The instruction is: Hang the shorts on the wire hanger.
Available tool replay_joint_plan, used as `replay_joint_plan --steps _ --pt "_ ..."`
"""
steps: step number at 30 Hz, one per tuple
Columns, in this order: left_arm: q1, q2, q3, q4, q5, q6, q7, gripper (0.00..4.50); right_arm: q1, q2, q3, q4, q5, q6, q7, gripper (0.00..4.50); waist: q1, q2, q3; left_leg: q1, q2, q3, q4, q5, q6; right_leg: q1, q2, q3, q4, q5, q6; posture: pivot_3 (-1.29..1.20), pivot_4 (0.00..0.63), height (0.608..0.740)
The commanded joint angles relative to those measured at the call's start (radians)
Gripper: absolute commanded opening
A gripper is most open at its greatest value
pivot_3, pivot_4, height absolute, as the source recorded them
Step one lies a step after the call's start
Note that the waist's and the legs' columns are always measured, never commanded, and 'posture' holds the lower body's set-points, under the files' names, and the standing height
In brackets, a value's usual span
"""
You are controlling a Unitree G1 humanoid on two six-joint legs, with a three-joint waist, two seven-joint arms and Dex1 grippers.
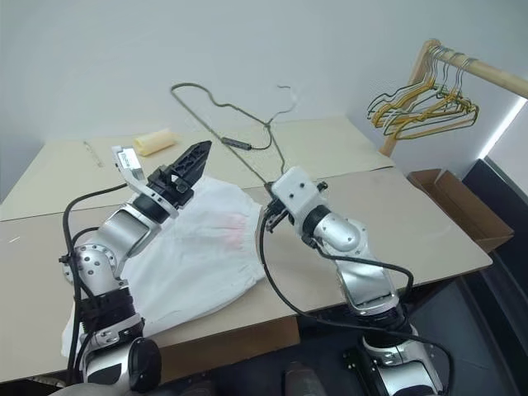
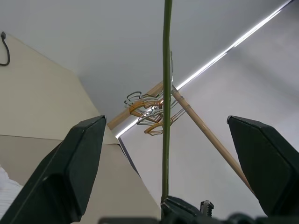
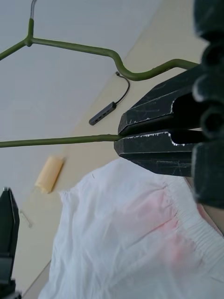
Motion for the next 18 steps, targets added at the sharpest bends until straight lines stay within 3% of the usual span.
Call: replay_joint_plan --steps 1,3,16,18 --pt "-0.035 0.018 -0.009 -0.024 -0.022 -0.044 0.017 4.5 0.002 -0.003 0.017 -0.029 -0.028 -0.077 0.002 0.03 0.001 0.0 0.0 0.0 0.0 0.0 0.0 0.0 0.0 0.0 0.0 0.0 0.0 0.0 0.0 -0.1 0.0 0.74" --pt "-0.033 0.029 -0.012 -0.019 -0.029 -0.052 0.016 4.5 0.011 -0.003 0.027 -0.019 -0.032 -0.092 0.008 0.03 0.002 0.0 0.0 0.0 0.0 0.0 0.0 0.0 0.0 0.0 0.0 0.0 0.0 0.0 0.0 -0.1 0.0 0.74" --pt "-0.026 0.046 -0.036 0.001 -0.053 -0.11 -0.001 0.26 0.034 0.024 0.027 -0.006 -0.02 -0.106 0.024 0.0 0.006 0.0 0.0 0.0 0.0 0.001 0.0 0.0 0.0 0.0 0.0 0.0 -0.001 0.0 -0.001 -0.1 0.0 0.74" --pt "-0.025 0.048 -0.042 0.0 -0.051 -0.12 -0.006 0.03 0.033 0.027 0.026 -0.009 -0.022 -0.106 0.025 0.0 0.006 0.0 0.0 0.0 0.0 0.001 0.0 0.0 0.0 0.0 0.0 0.0 -0.001 0.001 -0.001 -0.1 0.0 0.74"
